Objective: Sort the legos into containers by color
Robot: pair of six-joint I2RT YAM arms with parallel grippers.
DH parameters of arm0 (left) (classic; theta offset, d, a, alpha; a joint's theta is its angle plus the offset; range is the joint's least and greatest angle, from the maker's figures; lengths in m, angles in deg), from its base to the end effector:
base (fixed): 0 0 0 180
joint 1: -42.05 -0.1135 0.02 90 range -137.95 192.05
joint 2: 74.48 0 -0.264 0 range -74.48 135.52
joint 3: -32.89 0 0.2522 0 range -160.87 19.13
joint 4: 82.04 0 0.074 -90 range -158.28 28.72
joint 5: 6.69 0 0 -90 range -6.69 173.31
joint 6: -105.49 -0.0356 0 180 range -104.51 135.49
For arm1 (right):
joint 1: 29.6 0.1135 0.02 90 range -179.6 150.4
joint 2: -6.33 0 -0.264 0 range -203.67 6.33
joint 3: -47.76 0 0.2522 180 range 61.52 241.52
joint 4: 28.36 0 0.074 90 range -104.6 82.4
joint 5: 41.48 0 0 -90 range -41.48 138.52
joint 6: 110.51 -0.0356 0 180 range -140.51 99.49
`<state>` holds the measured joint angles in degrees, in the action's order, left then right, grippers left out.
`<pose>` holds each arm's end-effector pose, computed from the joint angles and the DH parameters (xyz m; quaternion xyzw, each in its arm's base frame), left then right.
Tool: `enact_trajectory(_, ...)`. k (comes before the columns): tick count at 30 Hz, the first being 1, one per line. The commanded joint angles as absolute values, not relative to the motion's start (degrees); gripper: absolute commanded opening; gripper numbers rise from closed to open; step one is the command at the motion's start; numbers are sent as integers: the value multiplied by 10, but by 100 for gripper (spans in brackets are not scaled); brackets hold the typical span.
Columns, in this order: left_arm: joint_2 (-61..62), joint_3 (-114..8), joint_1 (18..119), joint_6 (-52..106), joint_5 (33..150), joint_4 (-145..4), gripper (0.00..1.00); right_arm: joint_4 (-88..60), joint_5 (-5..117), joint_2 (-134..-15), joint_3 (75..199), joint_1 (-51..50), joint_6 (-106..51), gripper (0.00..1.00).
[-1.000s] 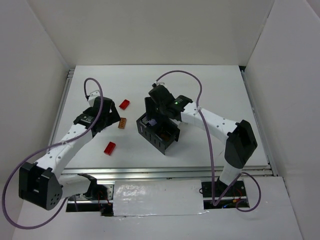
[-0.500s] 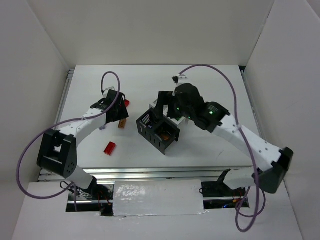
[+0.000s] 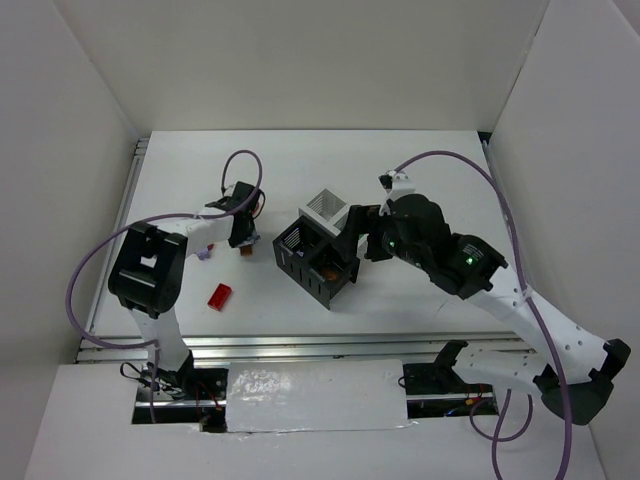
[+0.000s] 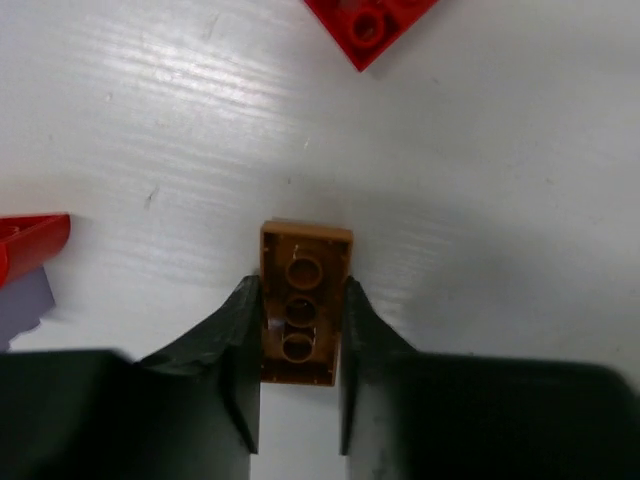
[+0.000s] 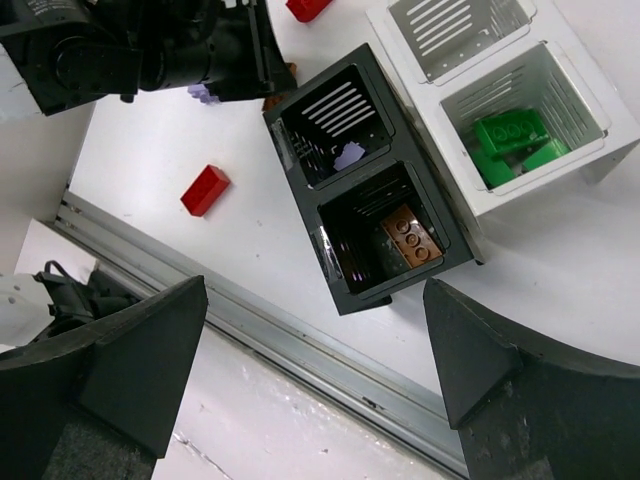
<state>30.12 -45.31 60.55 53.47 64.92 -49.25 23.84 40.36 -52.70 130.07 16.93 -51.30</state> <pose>0.3522 -0.1060 0.1643 -0.2028 0.9308 0.0116 0.3039 0.1491 0.1500 0.3867 -0.0818 0.8560 0.2688 0.4341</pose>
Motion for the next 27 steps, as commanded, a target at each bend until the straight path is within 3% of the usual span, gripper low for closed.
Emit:
enact_trajectory(1, 323, -456, 603, 534, 652, -490, 20, 242, 393, -500, 1301, 174, -507, 96)
enact_trajectory(3, 316, -453, 602, 534, 653, -490, 11, 243, 389, -492, 1300, 173, -507, 96)
enact_trajectory(4, 311, -453, 603, 537, 643, -486, 0, 244, 387, -490, 1301, 174, -507, 96)
enact_trajectory(10, 132, -407, 611, 550, 618, -507, 0, 259, 362, -472, 1300, 172, -509, 97)
enact_trajectory(13, -45, -347, 644, 528, 619, -588, 0, 259, 360, -429, 1288, 171, -502, 97)
enact_trajectory(16, -137, -294, 680, 505, 658, -674, 0, 281, 340, -396, 1288, 167, -506, 98)
enact_trajectory(21, -182, -265, 773, 478, 749, -776, 0, 317, 307, -360, 1301, 164, -507, 99)
enact_trajectory(27, -90, -298, 903, 435, 787, -871, 0, 343, 299, -328, 1314, 164, -509, 100)
